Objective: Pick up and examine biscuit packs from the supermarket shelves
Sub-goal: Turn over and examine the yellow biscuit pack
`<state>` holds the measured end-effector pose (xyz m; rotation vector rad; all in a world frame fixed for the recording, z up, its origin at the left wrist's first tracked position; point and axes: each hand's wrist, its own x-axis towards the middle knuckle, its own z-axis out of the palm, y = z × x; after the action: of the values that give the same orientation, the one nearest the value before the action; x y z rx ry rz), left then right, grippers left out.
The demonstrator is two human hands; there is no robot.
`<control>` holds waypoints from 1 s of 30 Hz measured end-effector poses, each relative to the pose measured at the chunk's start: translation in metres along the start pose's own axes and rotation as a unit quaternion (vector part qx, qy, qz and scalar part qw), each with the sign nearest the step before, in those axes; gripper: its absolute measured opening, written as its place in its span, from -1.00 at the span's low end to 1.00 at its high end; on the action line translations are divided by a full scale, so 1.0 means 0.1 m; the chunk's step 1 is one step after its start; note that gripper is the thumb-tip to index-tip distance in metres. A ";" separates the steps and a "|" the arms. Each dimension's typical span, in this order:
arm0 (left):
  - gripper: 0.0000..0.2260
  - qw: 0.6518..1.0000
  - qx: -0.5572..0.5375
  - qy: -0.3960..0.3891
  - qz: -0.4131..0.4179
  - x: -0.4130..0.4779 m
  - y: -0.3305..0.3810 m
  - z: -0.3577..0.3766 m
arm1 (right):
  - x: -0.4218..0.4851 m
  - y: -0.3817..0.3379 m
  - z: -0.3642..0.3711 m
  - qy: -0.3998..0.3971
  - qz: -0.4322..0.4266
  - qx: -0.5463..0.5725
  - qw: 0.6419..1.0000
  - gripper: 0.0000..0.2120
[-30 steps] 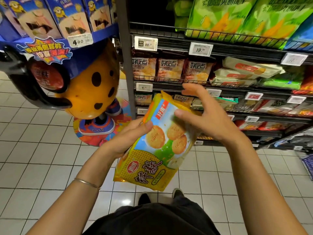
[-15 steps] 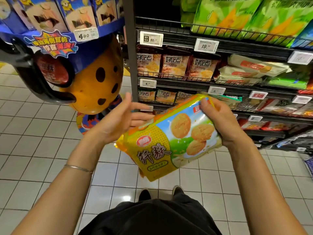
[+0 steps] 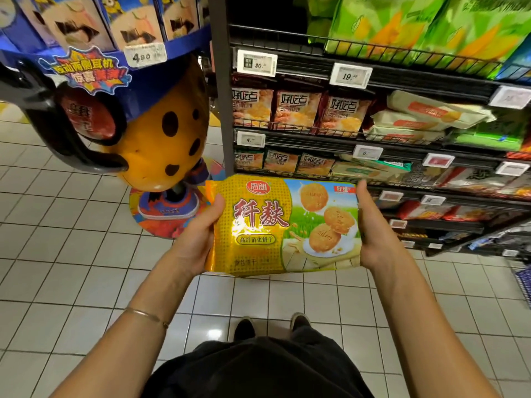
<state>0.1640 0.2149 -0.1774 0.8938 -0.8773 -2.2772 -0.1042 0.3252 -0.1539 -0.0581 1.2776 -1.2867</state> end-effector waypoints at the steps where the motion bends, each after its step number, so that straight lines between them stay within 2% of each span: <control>1: -0.39 1.000 -0.004 0.007 0.007 0.01 0.01 0.01 | 0.02 0.03 -0.03 -0.001 0.007 0.009 1.000 -0.23; 3: -0.51 0.999 -0.017 0.020 0.022 0.03 0.03 0.01 | 0.05 0.07 -0.09 -0.011 0.012 0.015 1.000 -0.23; 7: -0.49 0.997 -0.052 0.040 0.032 0.05 0.03 -0.02 | 0.08 0.08 -0.15 -0.031 0.021 0.014 0.999 -0.33; 13: -0.54 0.994 -0.097 0.053 0.002 0.10 -0.03 -0.10 | 0.06 0.08 -0.10 -0.072 0.008 0.031 0.997 -0.61; 18: -0.54 0.987 -0.146 0.065 -0.025 0.16 -0.05 -0.15 | 0.07 0.07 -0.08 -0.056 0.016 0.035 0.998 -0.59; 22: -0.52 0.978 -0.175 0.084 -0.082 0.18 -0.08 -0.18 | 0.04 -0.03 -0.07 -0.044 -0.008 0.034 0.998 -0.60; 25: -0.70 0.969 -0.210 0.092 -0.092 0.16 -0.15 -0.18 | 0.00 -0.11 0.01 -0.041 -0.021 0.041 0.998 -0.58; 27: -0.77 0.958 -0.235 0.132 -0.099 0.15 -0.23 -0.22 | -0.01 -0.18 0.07 -0.035 -0.028 0.046 0.998 -0.56; 30: -0.73 0.932 -0.269 0.206 -0.126 0.18 -0.37 -0.34 | -0.03 -0.24 0.14 -0.031 -0.039 0.045 0.998 -0.55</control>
<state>0.1684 0.2139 -0.2303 1.2007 0.0550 -2.2299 -0.1095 0.3098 -0.1310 -0.0830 1.1738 -1.3968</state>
